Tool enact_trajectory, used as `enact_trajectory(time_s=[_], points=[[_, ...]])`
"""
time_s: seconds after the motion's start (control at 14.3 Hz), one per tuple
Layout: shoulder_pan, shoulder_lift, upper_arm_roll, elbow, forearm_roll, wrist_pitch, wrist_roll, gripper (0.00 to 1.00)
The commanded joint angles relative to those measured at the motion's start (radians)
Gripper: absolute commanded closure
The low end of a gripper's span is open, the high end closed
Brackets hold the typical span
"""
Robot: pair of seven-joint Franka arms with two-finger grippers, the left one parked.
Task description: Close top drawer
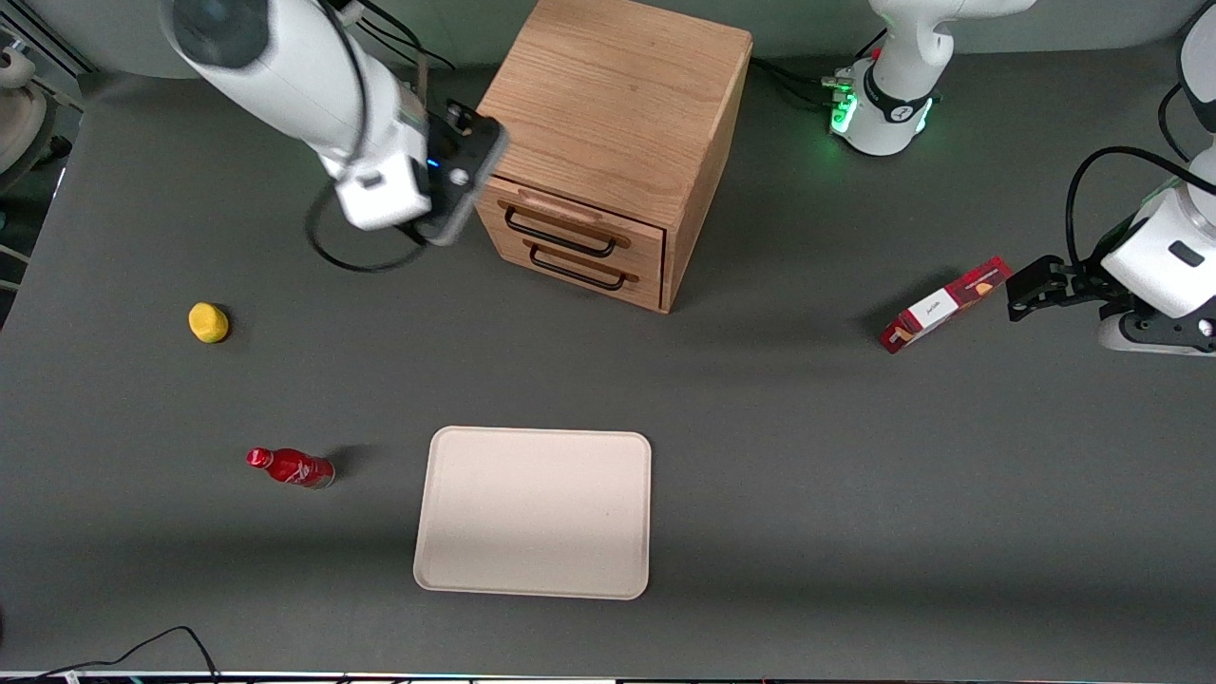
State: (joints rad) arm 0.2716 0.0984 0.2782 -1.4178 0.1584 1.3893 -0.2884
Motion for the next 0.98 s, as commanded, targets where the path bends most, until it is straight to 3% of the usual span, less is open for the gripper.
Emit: enact_trajectory(time_s=[0.0, 0.21, 0.35, 0.49, 0.63, 0.77, 0.91], points=[[0.0, -0.136, -0.045, -0.017, -0.173, -0.119, 0.107, 0.0], [-0.002, -0.213, -0.293, -0.021, -0.183, -0.148, 0.092, 0.0], [-0.002, -0.239, -0.396, -0.024, -0.18, -0.142, 0.092, 0.0], [-0.006, -0.247, -0.447, -0.074, -0.189, -0.13, 0.101, 0.0], [-0.008, -0.279, -0.51, -0.217, -0.189, -0.009, 0.109, 0.0], [-0.009, -0.337, -0.514, -0.384, -0.194, 0.122, 0.182, 0.0], [-0.009, -0.355, -0.516, -0.423, -0.209, 0.148, 0.196, 0.0]])
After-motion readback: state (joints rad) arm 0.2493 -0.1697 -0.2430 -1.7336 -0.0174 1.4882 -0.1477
